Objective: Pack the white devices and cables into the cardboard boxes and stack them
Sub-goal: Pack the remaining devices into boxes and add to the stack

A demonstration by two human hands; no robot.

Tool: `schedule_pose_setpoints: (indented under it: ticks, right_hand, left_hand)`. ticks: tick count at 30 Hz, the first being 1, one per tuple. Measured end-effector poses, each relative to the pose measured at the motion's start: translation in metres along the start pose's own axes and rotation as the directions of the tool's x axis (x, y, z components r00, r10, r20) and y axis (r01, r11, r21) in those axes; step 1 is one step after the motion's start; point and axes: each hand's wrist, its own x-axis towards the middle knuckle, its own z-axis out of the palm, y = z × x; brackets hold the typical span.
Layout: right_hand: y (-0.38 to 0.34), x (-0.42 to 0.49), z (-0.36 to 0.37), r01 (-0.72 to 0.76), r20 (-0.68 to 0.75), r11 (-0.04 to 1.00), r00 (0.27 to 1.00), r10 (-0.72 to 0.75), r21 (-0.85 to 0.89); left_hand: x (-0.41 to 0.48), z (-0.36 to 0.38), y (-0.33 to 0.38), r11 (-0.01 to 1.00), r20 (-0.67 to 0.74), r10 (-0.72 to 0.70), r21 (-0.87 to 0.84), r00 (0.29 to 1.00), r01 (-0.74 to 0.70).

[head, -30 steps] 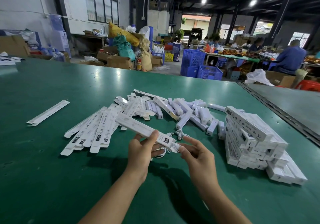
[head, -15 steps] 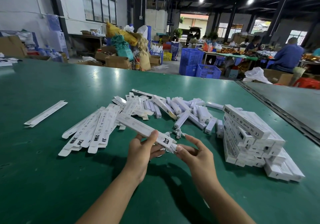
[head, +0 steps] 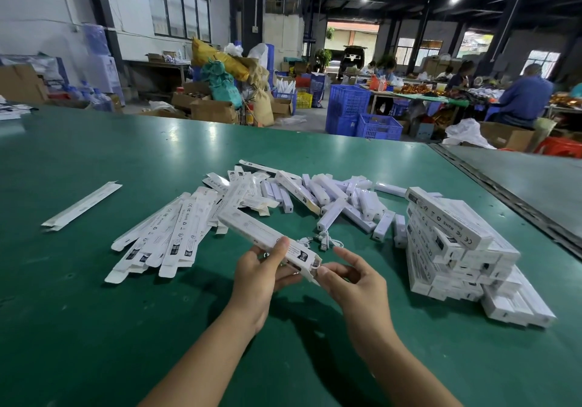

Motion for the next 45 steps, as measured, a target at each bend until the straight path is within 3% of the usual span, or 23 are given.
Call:
schedule_pose_setpoints:
  ticks: [3, 5, 8, 14, 20, 25, 28, 31, 33, 36, 39, 45]
  right_hand:
    - [-0.003, 0.0, -0.001, 0.007, 0.033, 0.998, 0.999, -0.005, -0.064]
    - [-0.004, -0.001, 0.0, 0.056, 0.035, 0.979, 0.998, -0.05, -0.194]
    - [-0.001, -0.005, 0.003, 0.178, 0.018, 0.91, 0.983, -0.185, -0.374]
    - [0.002, -0.004, 0.002, 0.355, 0.031, 0.745, 0.911, -0.411, -0.565]
    - [0.008, 0.0, 0.004, 0.248, 0.009, 0.811, 0.958, -0.287, -0.53]
    - [0.006, 0.001, 0.003, 0.22, -0.049, 0.83, 0.958, -0.284, -0.512]
    - [0.005, 0.003, 0.0, 0.203, -0.097, 0.85, 0.954, -0.284, -0.487]
    - [0.004, 0.004, -0.004, 0.193, -0.123, 0.873, 0.954, -0.275, -0.449]
    - [0.003, 0.002, -0.006, 0.224, -0.083, 0.869, 0.954, -0.287, -0.441]
    - [-0.002, -0.001, -0.01, 0.364, 0.076, 0.845, 0.928, -0.365, -0.393]
    - [-0.009, -0.005, -0.016, 0.539, 0.273, 0.731, 0.842, -0.465, -0.419]
    - [-0.02, -0.006, -0.024, 0.706, 0.517, 0.571, 0.702, -0.489, -0.419]
  left_hand:
    - [0.0, -0.001, 0.001, 1.0, 0.003, -0.014, 0.006, 1.0, 0.014]
    - [-0.001, -0.001, 0.0, 1.0, 0.035, -0.028, 0.006, 0.999, 0.028]
    - [-0.003, 0.001, 0.0, 0.998, 0.087, -0.063, 0.021, 0.994, 0.061]
    - [-0.005, 0.001, -0.002, 0.991, 0.125, -0.126, 0.068, 0.984, 0.118]
    - [-0.01, 0.005, -0.004, 0.972, 0.19, -0.202, 0.162, 0.961, 0.172]
    - [-0.009, 0.005, -0.012, 0.966, 0.164, -0.043, 0.258, 0.986, -0.001]
    - [-0.007, -0.001, -0.014, 0.864, 0.295, 0.087, 0.453, 0.951, -0.219]
    - [-0.004, -0.008, -0.014, 0.711, 0.433, 0.078, 0.607, 0.898, -0.355]
    - [-0.004, -0.011, -0.014, 0.68, 0.441, 0.071, 0.635, 0.895, -0.367]
    - [-0.001, -0.012, -0.013, 0.775, 0.406, 0.095, 0.543, 0.909, -0.324]
    - [0.002, -0.015, -0.01, 0.843, 0.375, 0.106, 0.457, 0.921, -0.284]
    - [0.003, -0.021, -0.007, 0.843, 0.4, 0.114, 0.445, 0.909, -0.302]
